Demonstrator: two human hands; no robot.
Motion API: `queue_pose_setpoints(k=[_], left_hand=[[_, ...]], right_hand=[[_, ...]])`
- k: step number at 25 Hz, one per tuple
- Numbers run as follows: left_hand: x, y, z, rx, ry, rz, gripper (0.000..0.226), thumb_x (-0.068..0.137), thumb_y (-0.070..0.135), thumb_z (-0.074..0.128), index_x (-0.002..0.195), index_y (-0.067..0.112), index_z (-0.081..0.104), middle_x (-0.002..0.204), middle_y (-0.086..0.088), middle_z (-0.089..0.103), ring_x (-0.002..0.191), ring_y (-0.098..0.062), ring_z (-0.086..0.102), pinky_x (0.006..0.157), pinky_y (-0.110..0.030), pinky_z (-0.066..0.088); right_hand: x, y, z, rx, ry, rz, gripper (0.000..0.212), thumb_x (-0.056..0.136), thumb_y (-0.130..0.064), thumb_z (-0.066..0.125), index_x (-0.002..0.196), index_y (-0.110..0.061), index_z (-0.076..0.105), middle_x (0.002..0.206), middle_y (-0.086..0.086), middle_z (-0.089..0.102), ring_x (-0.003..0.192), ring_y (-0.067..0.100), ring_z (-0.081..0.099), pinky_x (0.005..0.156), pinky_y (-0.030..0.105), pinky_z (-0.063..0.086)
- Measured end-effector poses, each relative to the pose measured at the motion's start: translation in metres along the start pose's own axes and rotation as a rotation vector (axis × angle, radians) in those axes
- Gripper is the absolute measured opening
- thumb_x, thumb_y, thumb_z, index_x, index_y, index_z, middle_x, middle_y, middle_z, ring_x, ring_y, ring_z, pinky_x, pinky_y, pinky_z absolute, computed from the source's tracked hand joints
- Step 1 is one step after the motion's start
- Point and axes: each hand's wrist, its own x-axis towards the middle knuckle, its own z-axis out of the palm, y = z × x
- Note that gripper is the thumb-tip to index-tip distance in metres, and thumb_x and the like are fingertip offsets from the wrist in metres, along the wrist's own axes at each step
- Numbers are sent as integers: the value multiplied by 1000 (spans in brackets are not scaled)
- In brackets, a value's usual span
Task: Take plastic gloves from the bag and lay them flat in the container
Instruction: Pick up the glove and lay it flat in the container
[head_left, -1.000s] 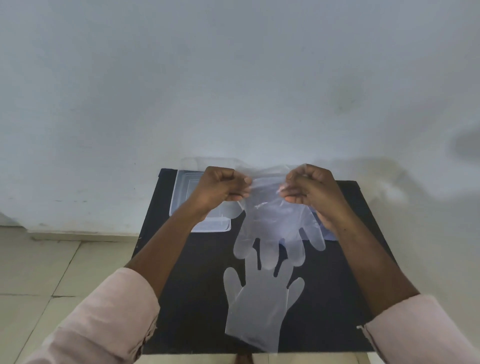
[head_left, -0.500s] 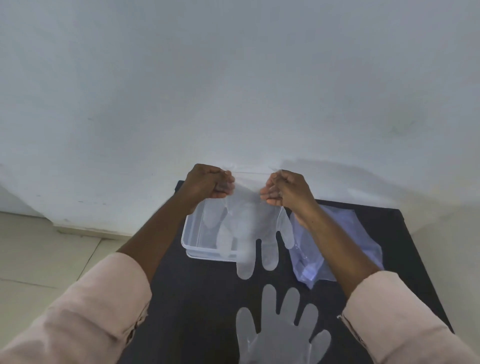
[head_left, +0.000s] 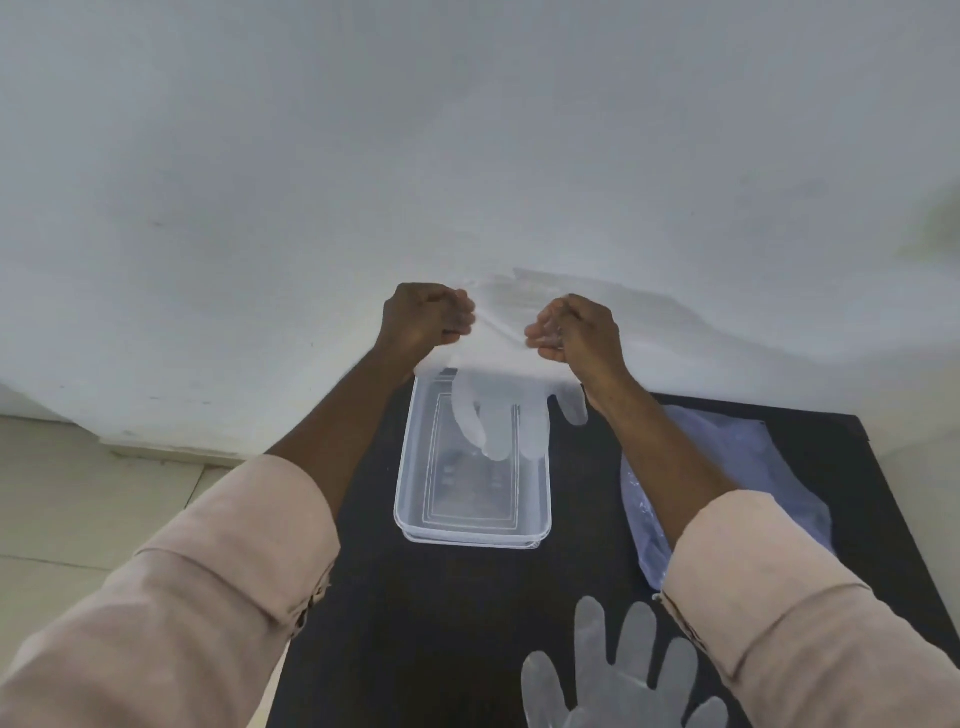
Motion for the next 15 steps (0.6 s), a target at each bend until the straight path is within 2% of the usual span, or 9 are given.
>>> queue_pose_setpoints(k=[2,5,8,10,11,13,15], left_hand=[[1,9,-1,25,63,146,17,88,9,59,92,0,72,86,-14,73,75,-21,71,75,-32,58],[-5,21,-6,25,111,349,20,91,11,56,89,0,73,82,-12,73,77,-20,72,76,-33,57],[-18,12,-13,46,104,459,23,94,16,56,88,1,73,83,-14,74,82,-29,69,77,-38,55],[-27,-20,-18,161,74,474,26,94,27,58,87,9,74,76,-13,71,68,-29,61,67,-36,50],[-31,-42,-21,243,42,458,28,94,33,57,87,12,74,70,-14,68,61,-22,54,61,-34,45],[-36,-84,-28,384,-52,412,32,94,39,54,86,14,73,66,-12,65,56,-10,47,57,-31,38],[-36,-114,-33,509,-146,393,33,96,39,53,85,13,71,67,-4,66,56,-11,53,58,-30,42]], right_hand=[[0,-11,5,0,39,-174,23,91,-7,40,80,-8,61,81,13,73,76,23,73,69,30,56],[-6,-22,10,57,84,-386,25,97,-12,40,81,-10,58,83,16,73,81,23,73,73,32,57],[-19,-8,17,113,120,-487,28,101,-12,38,83,1,54,85,19,71,86,24,71,78,33,57],[-31,23,22,64,97,-501,27,100,-9,39,81,5,52,82,22,68,82,19,68,75,30,52],[-37,42,24,13,73,-490,27,99,-9,40,79,4,52,79,19,67,74,14,63,69,27,48],[-45,79,26,-104,12,-449,26,98,-14,42,75,-7,51,66,-4,62,56,4,47,55,21,37],[-49,104,26,-240,-83,-402,23,99,-16,43,77,-17,49,54,-15,50,44,3,35,46,17,27]])
